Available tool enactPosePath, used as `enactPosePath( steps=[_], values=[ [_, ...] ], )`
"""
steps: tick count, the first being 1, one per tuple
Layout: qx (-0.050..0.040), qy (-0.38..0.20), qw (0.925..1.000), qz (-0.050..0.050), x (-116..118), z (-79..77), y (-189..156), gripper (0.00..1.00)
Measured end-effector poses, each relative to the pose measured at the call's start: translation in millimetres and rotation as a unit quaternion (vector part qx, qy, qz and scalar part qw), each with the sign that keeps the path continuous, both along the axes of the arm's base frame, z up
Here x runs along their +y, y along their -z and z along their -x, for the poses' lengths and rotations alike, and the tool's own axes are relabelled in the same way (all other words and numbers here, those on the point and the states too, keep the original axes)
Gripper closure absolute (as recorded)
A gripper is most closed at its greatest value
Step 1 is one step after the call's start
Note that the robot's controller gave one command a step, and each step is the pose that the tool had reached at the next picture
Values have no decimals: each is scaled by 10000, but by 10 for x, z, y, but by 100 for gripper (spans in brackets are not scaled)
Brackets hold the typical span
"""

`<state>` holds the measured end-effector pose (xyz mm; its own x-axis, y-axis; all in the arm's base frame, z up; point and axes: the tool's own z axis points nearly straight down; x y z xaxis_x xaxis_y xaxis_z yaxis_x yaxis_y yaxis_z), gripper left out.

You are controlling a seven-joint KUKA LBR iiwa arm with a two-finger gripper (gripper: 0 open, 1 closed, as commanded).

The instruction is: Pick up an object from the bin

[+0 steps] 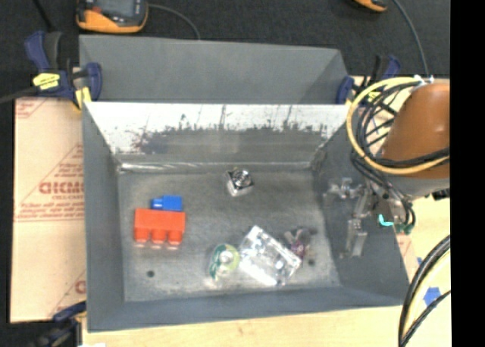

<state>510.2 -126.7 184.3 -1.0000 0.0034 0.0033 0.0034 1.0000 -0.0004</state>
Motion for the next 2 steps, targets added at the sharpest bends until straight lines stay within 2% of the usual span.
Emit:
enactPosePath(
  steps=[1,2],
  values=[
    [-10,-2182,9759,-8,321,184,980,0],
    [-28,-2200,9755,4,315,172,965,100]
  ],
)
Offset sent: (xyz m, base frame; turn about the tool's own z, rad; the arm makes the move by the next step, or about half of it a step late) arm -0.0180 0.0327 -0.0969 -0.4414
